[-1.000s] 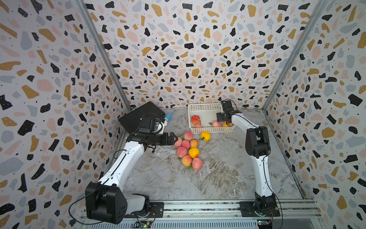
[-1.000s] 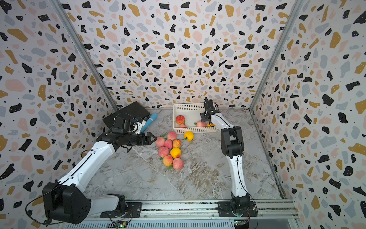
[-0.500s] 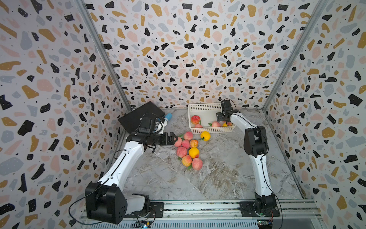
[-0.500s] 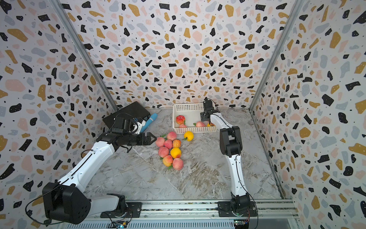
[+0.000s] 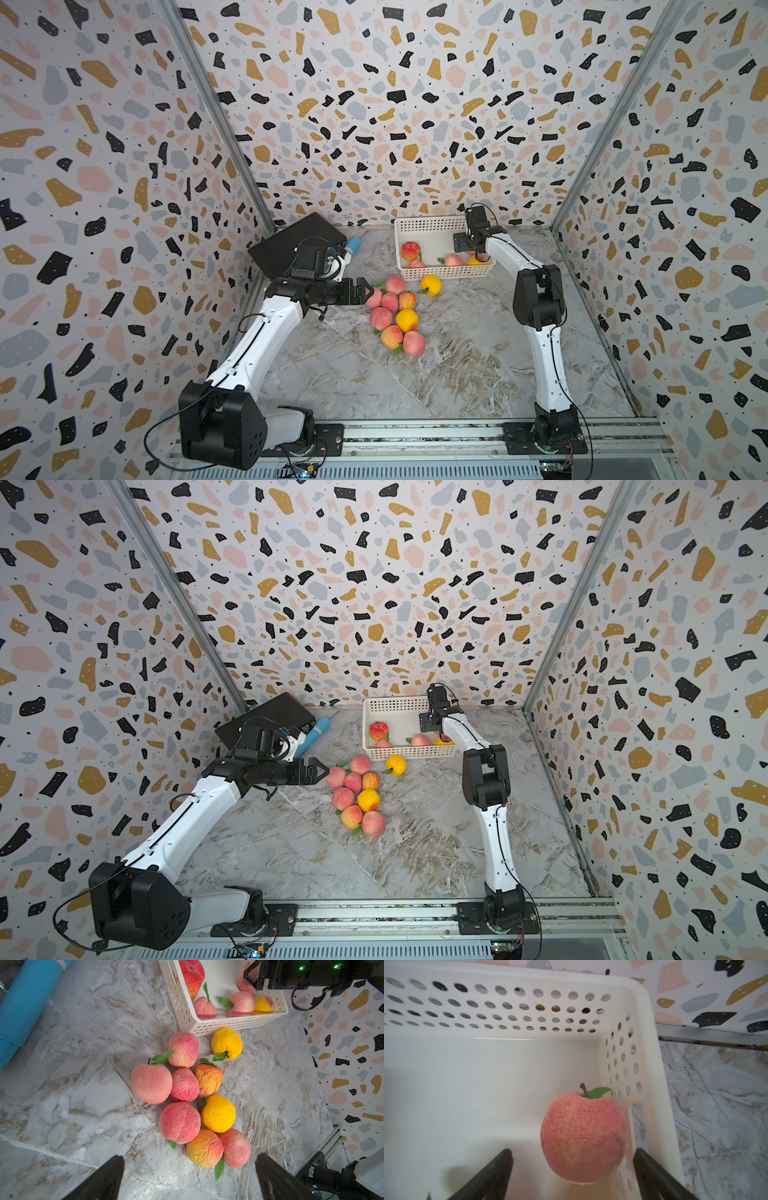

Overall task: Put the peaches into the basket
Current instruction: Place the peach in the basket, then pick up the peach from the center of the board.

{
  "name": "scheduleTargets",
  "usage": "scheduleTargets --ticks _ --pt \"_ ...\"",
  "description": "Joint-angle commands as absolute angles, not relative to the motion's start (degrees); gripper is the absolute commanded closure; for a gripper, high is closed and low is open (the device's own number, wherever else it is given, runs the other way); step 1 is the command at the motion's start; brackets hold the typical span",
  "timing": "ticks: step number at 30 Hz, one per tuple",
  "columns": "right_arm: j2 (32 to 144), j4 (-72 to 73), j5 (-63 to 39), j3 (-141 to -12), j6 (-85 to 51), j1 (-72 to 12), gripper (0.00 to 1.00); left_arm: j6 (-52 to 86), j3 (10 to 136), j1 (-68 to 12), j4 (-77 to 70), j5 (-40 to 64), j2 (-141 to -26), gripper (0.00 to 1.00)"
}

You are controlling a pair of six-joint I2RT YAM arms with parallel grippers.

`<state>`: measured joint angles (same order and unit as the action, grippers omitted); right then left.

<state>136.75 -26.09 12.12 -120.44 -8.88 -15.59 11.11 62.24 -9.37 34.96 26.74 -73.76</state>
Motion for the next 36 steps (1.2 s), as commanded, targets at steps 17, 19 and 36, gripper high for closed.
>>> scheduleTargets --ticks 17,19,36 --pt "100.2 -16.3 6.5 -88.7 -13.9 -15.6 0.01 10.3 62.8 -9.1 35.4 26.1 -74.3 0.00" --pt "95.4 -13.3 4.4 -81.6 -15.6 -15.6 0.03 10.6 62.8 -9.1 35.2 26.0 -75.0 0.00" --pt "68.0 12.6 -5.6 -31.8 -24.4 -15.8 0.13 18.3 69.2 -13.9 26.8 18.0 -92.7 0.06"
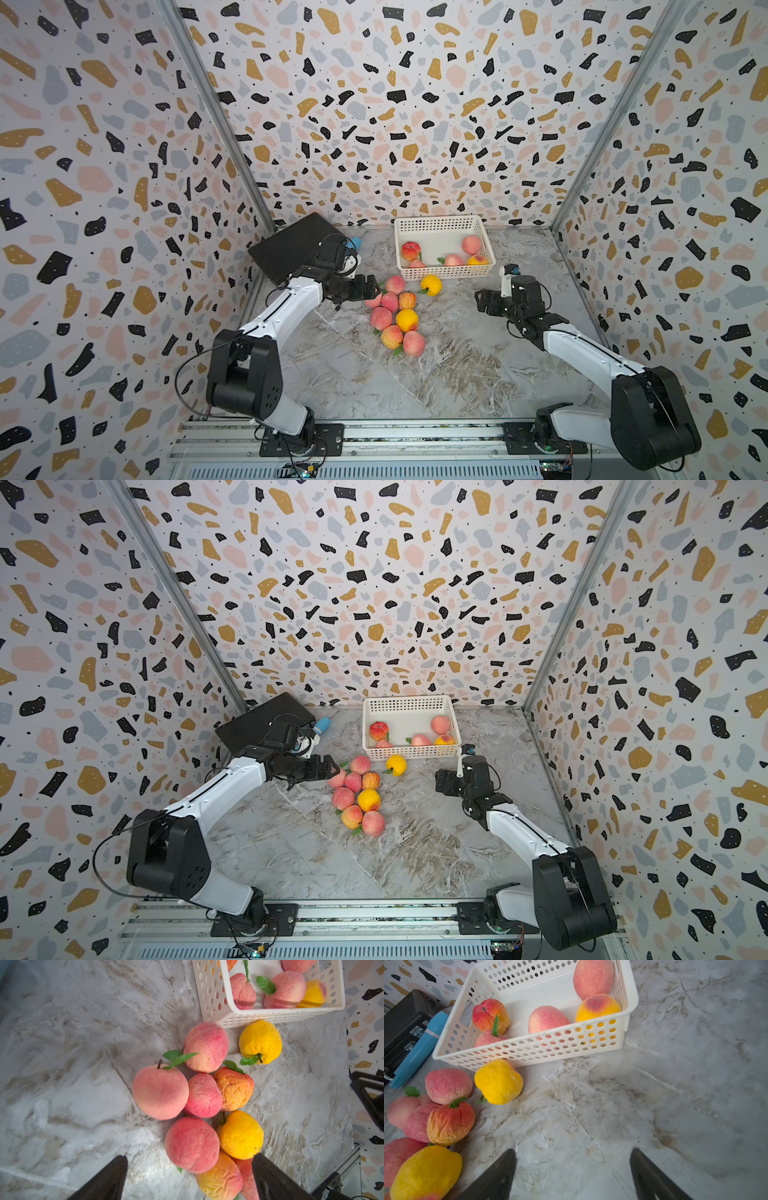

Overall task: Put the peaches into the basket
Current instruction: Pick up the peach from the center of the board.

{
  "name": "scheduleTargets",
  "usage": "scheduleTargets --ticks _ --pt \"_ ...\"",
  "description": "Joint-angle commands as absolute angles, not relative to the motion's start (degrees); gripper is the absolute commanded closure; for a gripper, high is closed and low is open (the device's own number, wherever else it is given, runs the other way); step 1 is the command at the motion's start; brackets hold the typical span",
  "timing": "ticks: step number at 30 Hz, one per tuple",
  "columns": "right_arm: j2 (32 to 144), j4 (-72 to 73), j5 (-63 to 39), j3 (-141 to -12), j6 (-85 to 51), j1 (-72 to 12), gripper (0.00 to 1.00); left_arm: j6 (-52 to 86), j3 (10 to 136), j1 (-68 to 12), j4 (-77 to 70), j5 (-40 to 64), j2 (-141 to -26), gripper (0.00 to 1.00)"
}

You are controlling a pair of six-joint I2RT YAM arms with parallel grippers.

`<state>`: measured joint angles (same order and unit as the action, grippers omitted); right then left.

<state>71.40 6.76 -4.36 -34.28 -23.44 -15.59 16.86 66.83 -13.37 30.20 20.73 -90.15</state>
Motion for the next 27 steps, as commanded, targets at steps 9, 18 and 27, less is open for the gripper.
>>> scheduleTargets --ticks 9,18,27 --pt "66.5 17.8 -6.9 -26.2 -26.6 -15.9 0.16 18.8 72.5 -14.2 24.3 14.9 -101.1 0.09" --pt "68.2 18.1 -5.9 -26.2 -26.9 -16.3 0.17 18.5 74.5 -15.0 23.6 14.6 -106.4 0.12" --pt "69.1 17.9 -5.8 -26.6 -26.9 -16.3 0.17 18.6 72.3 -15.3 22.0 13.7 -106.8 0.24"
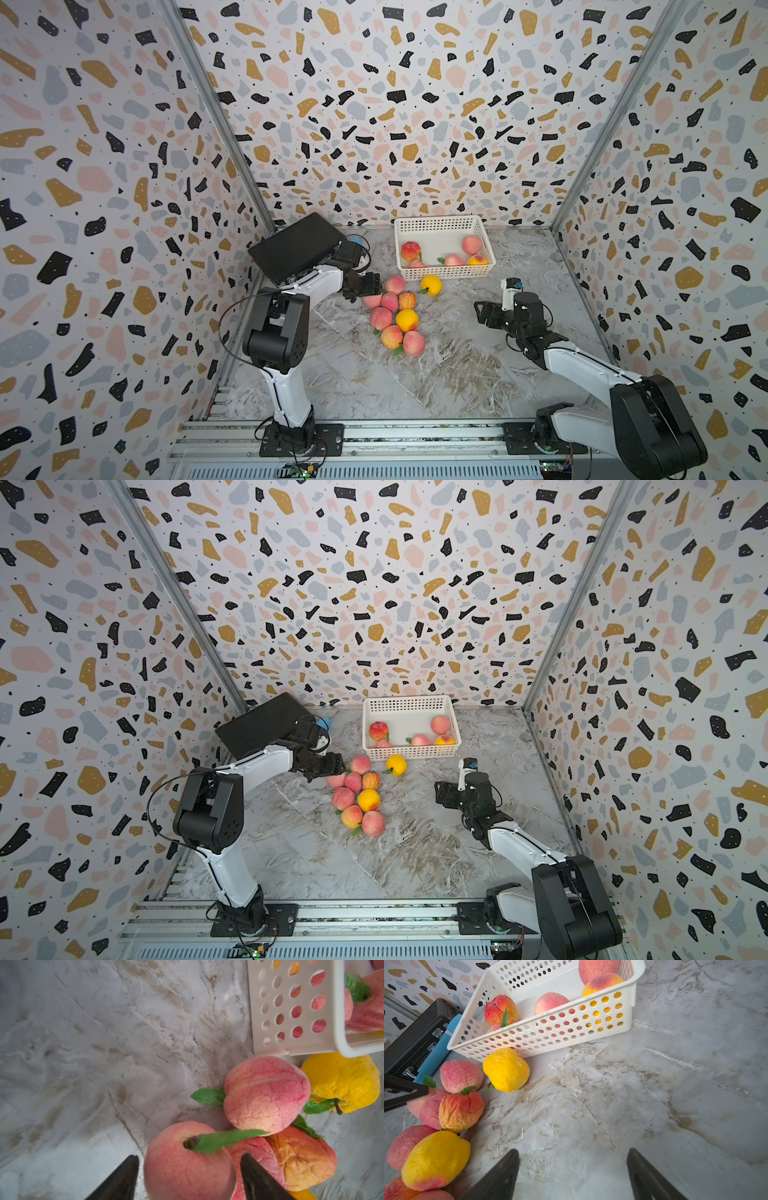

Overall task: Put the peaches into the basket
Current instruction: Pick up the peach from the center of the board.

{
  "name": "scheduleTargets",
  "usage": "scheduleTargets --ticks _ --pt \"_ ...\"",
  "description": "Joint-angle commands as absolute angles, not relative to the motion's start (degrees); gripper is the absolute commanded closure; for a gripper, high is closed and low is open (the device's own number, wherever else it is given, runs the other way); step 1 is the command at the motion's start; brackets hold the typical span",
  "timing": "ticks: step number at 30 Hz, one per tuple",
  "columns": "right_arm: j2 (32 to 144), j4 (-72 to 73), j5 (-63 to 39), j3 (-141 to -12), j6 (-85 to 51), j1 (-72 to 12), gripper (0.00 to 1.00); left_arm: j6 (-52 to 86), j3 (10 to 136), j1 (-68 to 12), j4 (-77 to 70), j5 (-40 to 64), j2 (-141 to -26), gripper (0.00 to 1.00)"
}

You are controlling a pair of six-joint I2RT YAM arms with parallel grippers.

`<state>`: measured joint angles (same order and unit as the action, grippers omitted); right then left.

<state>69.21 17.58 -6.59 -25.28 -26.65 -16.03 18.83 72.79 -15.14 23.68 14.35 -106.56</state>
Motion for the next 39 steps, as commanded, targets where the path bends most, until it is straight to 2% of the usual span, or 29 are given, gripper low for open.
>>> scheduleTargets --ticks 1,8,17,29,39 --pt "69.1 17.9 -5.9 -26.6 -26.9 -16.3 0.17 18.5 72.3 -15.3 22.0 13.7 -106.8 0.26" --pt "69.0 17.6 -5.4 -26.6 -26.8 -16.3 0.17 18.4 71.7 -15.4 21.9 13.4 -106.8 0.37" --pt "69.2 17.6 -5.1 -26.6 -27.0 -16.3 0.17 18.2 71.3 -16.0 21.8 13.6 -103.9 0.60" --pt "69.4 17.5 -4.9 -26.7 -27.1 -16.4 0.17 17.4 75.1 -17.4 25.3 13.9 -97.5 0.61" --pt "69.7 17.8 -5.0 -26.6 -27.2 -16.4 0.17 14.5 90.3 -19.4 28.1 14.4 -102.4 0.60"
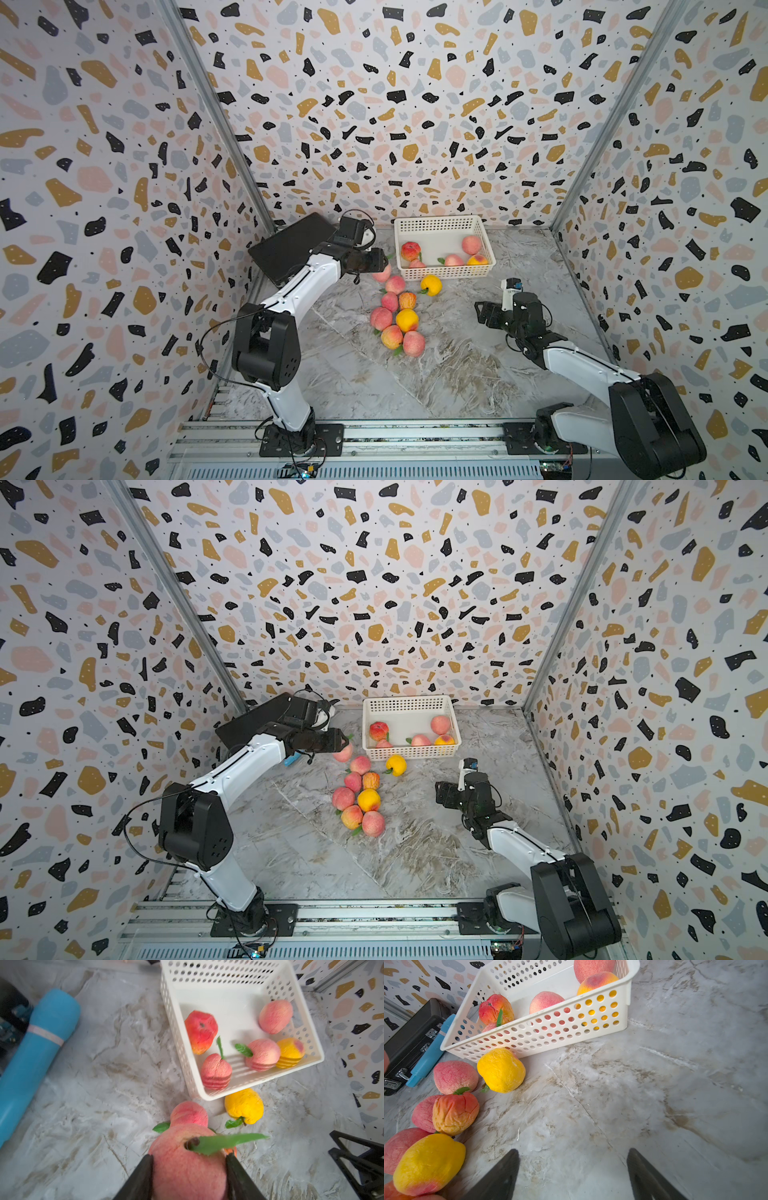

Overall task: Put the peaches into the basket
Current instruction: Pick up the peach from the center of the board, then place the peach in the basket.

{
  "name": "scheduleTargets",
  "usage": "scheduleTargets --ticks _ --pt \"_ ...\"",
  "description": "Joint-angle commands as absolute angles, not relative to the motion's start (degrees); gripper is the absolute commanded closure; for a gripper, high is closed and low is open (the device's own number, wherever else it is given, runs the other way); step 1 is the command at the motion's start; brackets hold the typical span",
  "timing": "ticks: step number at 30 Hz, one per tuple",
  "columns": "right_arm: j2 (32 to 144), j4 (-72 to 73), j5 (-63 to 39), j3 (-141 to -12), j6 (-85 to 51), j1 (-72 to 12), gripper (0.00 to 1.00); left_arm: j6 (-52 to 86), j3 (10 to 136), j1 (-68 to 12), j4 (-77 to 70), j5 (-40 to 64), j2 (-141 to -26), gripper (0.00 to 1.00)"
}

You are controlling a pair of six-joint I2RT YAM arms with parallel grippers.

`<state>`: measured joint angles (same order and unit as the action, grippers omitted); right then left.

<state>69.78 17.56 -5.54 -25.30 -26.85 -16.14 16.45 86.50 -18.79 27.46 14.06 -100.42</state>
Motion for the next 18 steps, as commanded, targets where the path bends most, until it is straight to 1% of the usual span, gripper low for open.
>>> scheduleTargets --ticks 1,8,18 --pt "69.8 17.8 -4.9 -26.6 -27.2 -16.4 0.17 14.4 92.1 -19.6 28.1 14.5 -103.6 0.60" --pt "70.1 18.3 -5.0 -26.6 -27.4 -16.4 0.17 11.5 103.2 -21.7 26.3 14.6 -111.9 0.59" --pt "71.4 19.4 -5.9 -26.4 -28.1 -16.4 0.17 7.1 121.7 -22.8 23.5 14.3 -128.0 0.58"
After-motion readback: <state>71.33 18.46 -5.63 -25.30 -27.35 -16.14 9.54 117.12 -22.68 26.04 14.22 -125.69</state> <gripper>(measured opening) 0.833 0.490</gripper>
